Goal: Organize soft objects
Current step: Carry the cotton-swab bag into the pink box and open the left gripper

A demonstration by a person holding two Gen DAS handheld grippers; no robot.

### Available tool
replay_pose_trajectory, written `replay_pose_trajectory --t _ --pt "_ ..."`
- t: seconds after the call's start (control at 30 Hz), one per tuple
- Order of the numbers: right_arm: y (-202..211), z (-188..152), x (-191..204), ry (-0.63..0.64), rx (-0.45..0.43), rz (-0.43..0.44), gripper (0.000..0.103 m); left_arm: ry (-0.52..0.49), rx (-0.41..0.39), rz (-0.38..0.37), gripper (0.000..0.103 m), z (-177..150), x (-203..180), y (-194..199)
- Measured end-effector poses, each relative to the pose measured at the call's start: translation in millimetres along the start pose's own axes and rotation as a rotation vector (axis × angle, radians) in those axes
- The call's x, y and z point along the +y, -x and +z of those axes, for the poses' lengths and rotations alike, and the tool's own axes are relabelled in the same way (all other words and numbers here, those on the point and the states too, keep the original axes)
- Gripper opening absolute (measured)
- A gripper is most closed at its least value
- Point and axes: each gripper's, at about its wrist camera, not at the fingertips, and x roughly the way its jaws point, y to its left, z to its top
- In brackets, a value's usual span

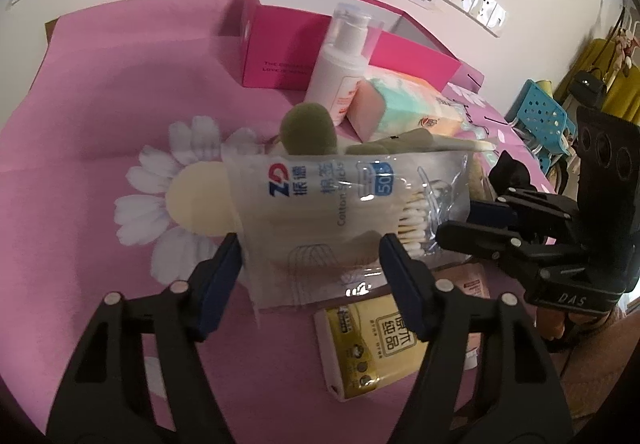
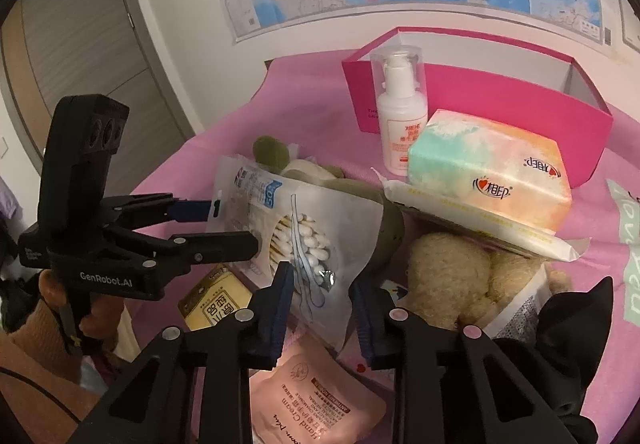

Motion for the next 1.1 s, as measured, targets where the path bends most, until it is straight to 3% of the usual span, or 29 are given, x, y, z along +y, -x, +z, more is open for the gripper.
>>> replay_pose_trajectory --t 0.17,0.4,0.73,1.1 --pt "9 2 1 0.000 -0.015 0.003 0.020 0.039 -0.008 -0.040 0.060 4 4 8" --pt "35 14 5 0.029 -0.064 0.031 0.020 -0.023 -0.089 -0.054 0.060 23 -14 40" --pt "74 65 -10 0.069 -0.208 0.002 0.020 -0.146 -0.244 -0.071 0.060 102 -40 76" --pt "68 152 -62 0.029 -0.270 -0.041 0.020 -0.170 -0.248 -0.015 0.060 186 -45 39"
